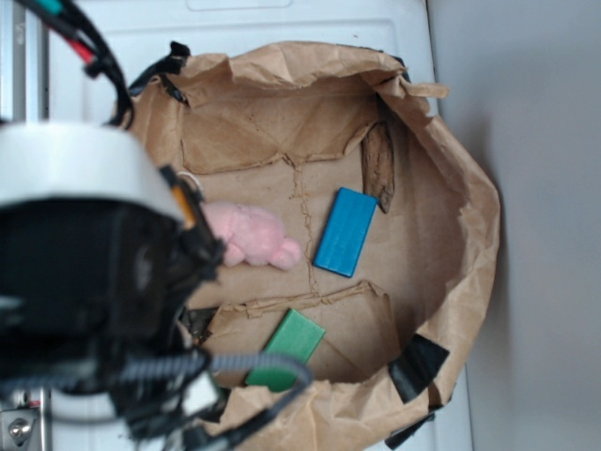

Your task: Grab the blue block.

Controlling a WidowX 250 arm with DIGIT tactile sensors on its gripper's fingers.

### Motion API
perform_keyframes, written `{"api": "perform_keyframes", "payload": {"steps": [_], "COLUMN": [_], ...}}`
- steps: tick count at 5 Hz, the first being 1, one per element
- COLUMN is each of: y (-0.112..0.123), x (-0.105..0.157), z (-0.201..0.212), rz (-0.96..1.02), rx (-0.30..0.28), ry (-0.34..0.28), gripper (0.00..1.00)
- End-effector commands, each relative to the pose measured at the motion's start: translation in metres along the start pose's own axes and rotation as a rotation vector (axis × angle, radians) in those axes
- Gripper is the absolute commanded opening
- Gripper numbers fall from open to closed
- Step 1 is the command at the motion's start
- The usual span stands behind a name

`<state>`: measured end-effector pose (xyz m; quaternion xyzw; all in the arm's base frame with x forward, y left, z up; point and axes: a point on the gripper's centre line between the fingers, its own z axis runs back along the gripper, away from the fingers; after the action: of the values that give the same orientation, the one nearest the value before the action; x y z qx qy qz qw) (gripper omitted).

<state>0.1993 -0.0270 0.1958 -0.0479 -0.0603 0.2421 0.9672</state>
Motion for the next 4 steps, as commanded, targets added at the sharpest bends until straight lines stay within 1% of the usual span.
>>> {"api": "perform_keyframes", "payload": {"steps": [1, 3, 4], "y": [0.022, 0.022, 0.016], "x": [0.007, 0.007, 0.020], "z": [-0.006, -0.006, -0.013], "rz": [0.268, 0.268, 0.278], "rx": [0.015, 0.015, -0.036], "ry": [0.066, 0.066, 0.029], "gripper": [1.00, 1.00, 1.00]}}
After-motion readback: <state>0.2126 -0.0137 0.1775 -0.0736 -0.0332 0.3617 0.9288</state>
